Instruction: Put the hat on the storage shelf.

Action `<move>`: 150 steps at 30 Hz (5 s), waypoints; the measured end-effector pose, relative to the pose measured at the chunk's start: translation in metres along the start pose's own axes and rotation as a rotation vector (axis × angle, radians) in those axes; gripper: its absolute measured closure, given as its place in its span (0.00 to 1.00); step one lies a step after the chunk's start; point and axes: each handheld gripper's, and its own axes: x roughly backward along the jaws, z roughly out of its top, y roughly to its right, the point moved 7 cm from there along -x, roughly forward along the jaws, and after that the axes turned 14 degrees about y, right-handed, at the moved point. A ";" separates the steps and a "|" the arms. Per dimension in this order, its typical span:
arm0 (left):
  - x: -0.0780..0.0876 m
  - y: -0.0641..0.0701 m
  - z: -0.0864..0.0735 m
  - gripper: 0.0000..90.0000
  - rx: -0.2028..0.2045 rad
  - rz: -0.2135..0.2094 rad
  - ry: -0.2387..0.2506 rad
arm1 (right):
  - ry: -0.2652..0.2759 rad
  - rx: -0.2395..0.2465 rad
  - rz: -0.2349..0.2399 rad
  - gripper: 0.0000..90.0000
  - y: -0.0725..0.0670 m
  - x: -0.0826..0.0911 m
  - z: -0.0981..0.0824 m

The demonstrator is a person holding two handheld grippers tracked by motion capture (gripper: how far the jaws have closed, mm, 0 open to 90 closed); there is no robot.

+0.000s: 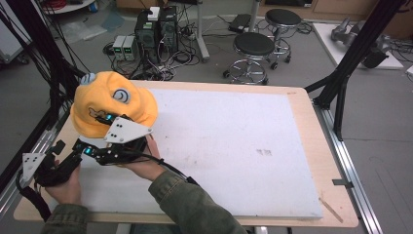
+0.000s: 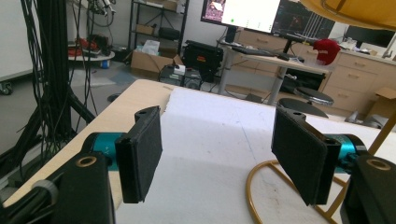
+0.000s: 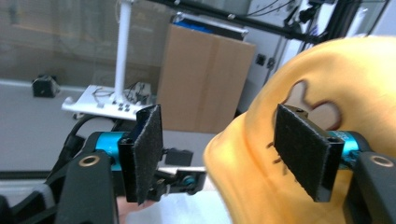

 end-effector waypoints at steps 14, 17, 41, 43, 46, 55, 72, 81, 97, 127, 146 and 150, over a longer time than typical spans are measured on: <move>0.000 0.001 0.000 0.37 -0.004 -0.004 -0.001 | 0.107 -0.006 -0.133 0.23 0.026 0.020 0.029; 0.000 0.001 0.000 0.37 -0.006 -0.005 -0.003 | 0.119 0.000 -0.148 0.23 0.030 0.024 0.033; 0.006 0.007 0.001 0.37 -0.012 -0.008 0.001 | 0.154 0.015 -0.389 0.22 0.090 0.100 0.064; 0.006 0.008 0.002 0.37 -0.019 -0.011 0.004 | 0.157 0.016 -0.418 0.22 0.097 0.113 0.068; 0.006 0.009 0.001 0.37 -0.020 -0.015 0.004 | 0.158 0.022 -0.450 0.22 0.104 0.129 0.073; 0.011 0.011 0.001 0.37 -0.028 -0.016 0.000 | 0.178 0.027 -0.528 0.21 0.124 0.174 0.084; 0.016 0.015 0.001 0.37 -0.030 -0.011 -0.005 | 0.157 -0.017 -0.709 0.19 0.150 0.278 0.066; 0.017 0.015 0.000 0.37 -0.036 -0.013 -0.009 | 0.135 -0.037 -0.790 0.18 0.155 0.321 0.046; 0.018 0.016 0.001 0.37 -0.031 -0.013 -0.008 | 0.117 0.004 -0.873 0.17 0.153 0.366 0.057; 0.006 0.028 -0.003 0.37 -0.022 -0.044 -0.010 | -0.063 -0.075 -1.112 0.17 0.133 0.449 -0.039; 0.005 0.033 -0.007 0.37 -0.015 -0.060 -0.026 | -0.176 -0.075 -1.129 0.14 0.130 0.459 -0.068; 0.005 0.033 -0.007 0.37 -0.012 -0.062 -0.028 | -0.187 -0.083 -1.126 0.14 0.130 0.457 -0.070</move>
